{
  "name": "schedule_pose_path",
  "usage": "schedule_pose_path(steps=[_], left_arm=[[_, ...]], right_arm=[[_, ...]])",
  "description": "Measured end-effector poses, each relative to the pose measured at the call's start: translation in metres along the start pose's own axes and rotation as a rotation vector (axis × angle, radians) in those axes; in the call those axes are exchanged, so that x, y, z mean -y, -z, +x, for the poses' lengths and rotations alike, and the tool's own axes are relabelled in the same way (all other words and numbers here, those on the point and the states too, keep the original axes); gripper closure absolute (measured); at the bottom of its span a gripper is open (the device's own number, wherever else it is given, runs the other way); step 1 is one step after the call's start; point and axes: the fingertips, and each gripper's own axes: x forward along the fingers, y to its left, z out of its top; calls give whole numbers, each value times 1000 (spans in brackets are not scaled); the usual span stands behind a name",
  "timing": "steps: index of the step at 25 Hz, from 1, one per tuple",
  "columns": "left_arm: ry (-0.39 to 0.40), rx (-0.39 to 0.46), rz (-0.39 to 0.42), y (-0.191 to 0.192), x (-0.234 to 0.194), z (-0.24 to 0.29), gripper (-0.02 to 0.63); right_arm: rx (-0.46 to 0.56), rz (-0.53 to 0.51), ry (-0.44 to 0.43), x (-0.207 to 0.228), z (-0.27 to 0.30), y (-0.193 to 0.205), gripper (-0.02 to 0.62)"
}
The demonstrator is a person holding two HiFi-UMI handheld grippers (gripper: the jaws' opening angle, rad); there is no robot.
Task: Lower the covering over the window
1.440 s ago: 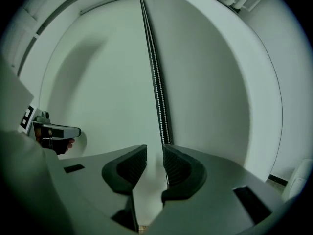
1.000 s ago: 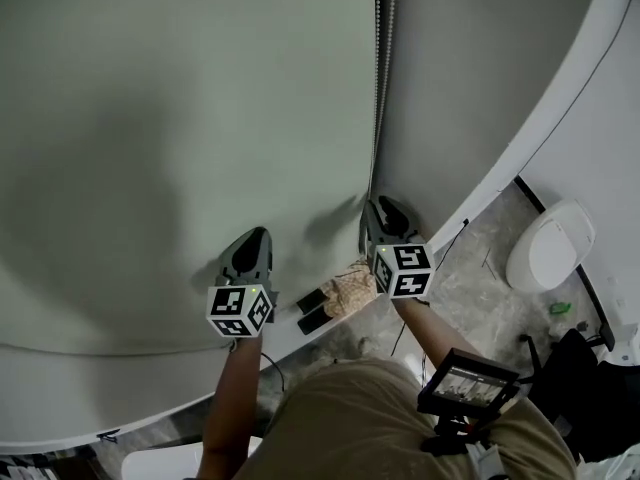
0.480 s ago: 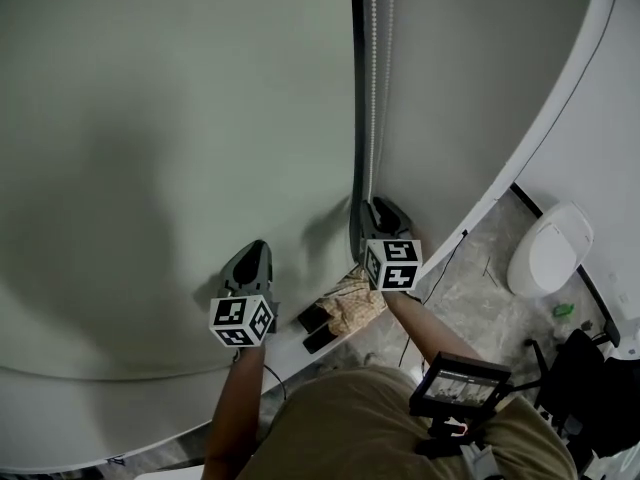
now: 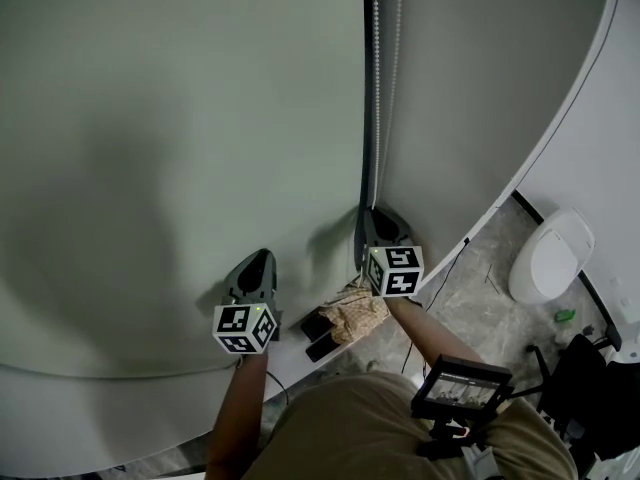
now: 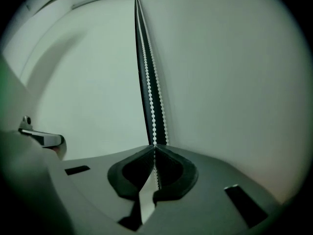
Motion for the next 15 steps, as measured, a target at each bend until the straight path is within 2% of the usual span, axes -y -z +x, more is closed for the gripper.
schedule_pose_path(steps=[15], left_arm=[[58, 22, -22, 19, 6, 18, 561]], right_arm=[[-18, -57, -200, -50, -20, 32, 588]])
